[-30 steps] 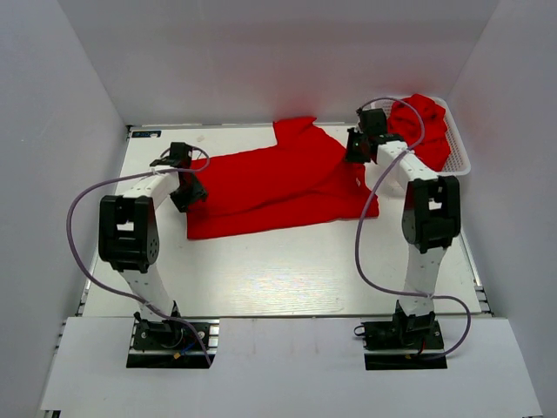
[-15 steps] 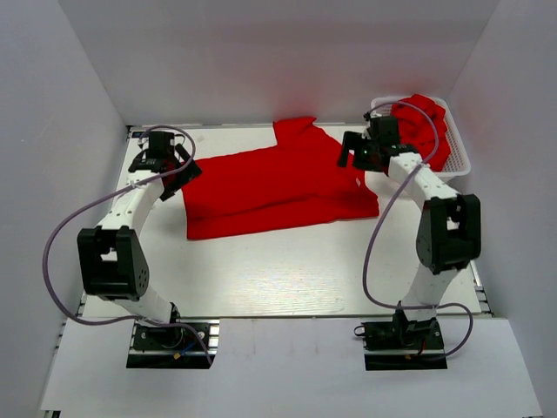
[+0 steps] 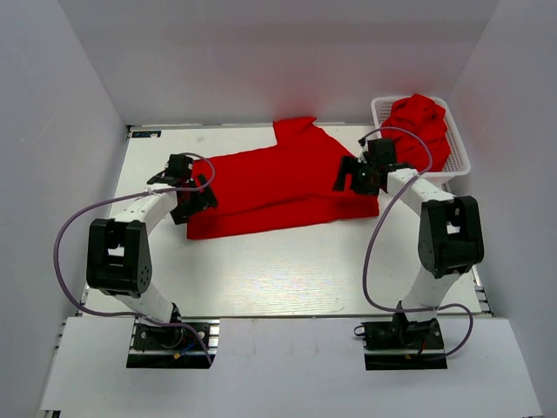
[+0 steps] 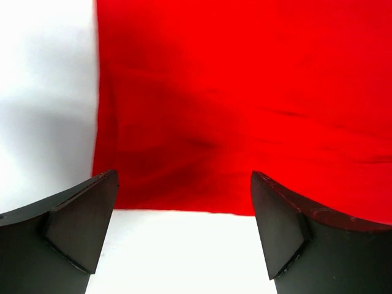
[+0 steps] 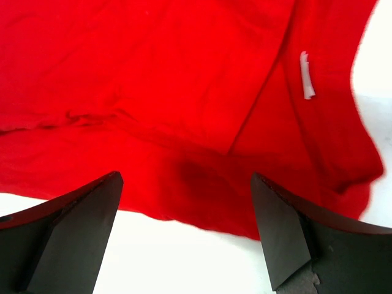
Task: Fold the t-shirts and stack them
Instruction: Fold the flattened tshirt in 1/3 of the way
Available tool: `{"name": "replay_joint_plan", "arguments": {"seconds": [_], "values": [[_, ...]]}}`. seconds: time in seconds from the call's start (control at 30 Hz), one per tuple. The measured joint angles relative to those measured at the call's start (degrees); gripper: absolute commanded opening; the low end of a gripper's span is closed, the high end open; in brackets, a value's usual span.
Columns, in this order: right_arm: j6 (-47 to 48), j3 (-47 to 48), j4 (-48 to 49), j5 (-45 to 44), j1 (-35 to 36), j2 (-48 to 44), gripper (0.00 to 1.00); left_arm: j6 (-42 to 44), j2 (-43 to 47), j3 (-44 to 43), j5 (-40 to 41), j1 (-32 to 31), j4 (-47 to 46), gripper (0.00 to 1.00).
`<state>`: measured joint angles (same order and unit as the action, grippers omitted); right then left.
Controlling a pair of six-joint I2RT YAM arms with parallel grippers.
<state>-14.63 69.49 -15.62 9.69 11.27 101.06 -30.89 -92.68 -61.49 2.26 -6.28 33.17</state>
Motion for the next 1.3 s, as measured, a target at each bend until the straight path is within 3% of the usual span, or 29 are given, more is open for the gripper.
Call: {"name": "replay_joint_plan", "arguments": {"seconds": [0.43,0.57,0.7,0.87,0.9,0.93,1.0,1.03,1.17,1.3], "values": [[-0.26,3.5,0.74,3.8,0.0,9.2,0.9,-0.39,-4.37,1.16,2.64,0.5,-0.87,0.98],[-1.01,4.83,1.11,5.16,0.0,10.25,0.9,-0.39,-5.4,1.09,2.69,0.7,-1.36,0.93],[-1.99,5.57,2.12,6.93,0.0,11.21,0.9,-0.42,-6.19,0.96,3.06,0.92,-1.53,0.74],[-3.04,5.92,2.67,7.76,0.0,12.31,0.84,-0.48,-6.86,0.11,3.28,0.96,-1.53,0.42],[-3.15,6.05,2.64,7.74,0.0,12.37,0.81,-0.48,-7.17,-0.28,3.32,0.96,-1.6,0.38],[-3.26,6.16,2.78,7.74,0.0,12.48,0.7,-0.42,-7.48,-0.59,3.32,0.96,-1.84,0.23],[-3.48,6.16,3.15,7.56,0.0,12.66,0.5,-0.2,-8.17,-1.29,3.3,0.96,-1.92,0.08],[-3.69,6.16,3.28,7.37,0.0,12.74,0.31,-0.22,-8.41,-1.53,3.26,0.96,-2.01,0.0],[-4.59,6.16,3.87,6.56,0.0,12.83,0.02,0.07,-8.92,-1.88,3.26,0.96,-1.99,0.0],[-5.31,6.16,3.87,5.66,0.0,12.83,0.0,0.07,-8.94,-1.86,3.28,0.96,-2.45,0.0]]}}
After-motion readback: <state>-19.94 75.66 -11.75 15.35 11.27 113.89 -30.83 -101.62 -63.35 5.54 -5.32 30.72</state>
